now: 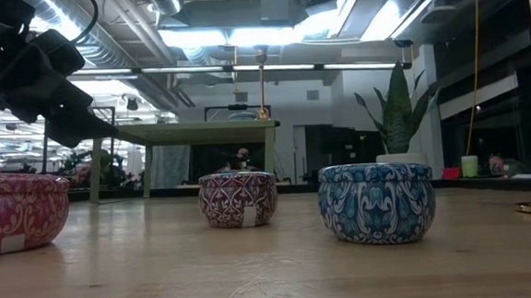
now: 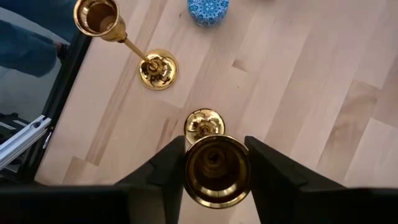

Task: Pick & Place candle stick holders
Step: Put the gold candle holder on the shelf

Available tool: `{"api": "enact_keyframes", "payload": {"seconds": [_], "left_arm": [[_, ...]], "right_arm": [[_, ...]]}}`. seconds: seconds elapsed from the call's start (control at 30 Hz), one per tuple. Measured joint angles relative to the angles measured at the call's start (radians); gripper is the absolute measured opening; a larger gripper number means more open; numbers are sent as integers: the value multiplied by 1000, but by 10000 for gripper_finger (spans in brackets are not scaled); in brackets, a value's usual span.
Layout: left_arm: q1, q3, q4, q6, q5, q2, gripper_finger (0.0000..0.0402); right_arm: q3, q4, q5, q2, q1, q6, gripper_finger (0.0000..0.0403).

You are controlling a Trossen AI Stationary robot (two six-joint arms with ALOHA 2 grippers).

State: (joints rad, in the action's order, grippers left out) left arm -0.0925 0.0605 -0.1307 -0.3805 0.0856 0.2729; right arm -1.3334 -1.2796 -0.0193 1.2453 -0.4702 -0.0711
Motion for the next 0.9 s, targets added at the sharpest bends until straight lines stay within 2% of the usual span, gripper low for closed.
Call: {"api": "enact_keyframes", "payload": {"seconds": [0.3,0.4,0.53,0.9], "left_arm": [[0,0,0,0,0,0,354],[0,0,0,0,0,0,352],[0,0,0,0,0,0,354],[0,0,0,0,0,0,354]], "right_arm": [[0,-3,-2,0,0,5,154],[0,5,35,1,0,29,159],[0,29,83,2,11,65,144],[0,194,105,30,127,259,156]]}}
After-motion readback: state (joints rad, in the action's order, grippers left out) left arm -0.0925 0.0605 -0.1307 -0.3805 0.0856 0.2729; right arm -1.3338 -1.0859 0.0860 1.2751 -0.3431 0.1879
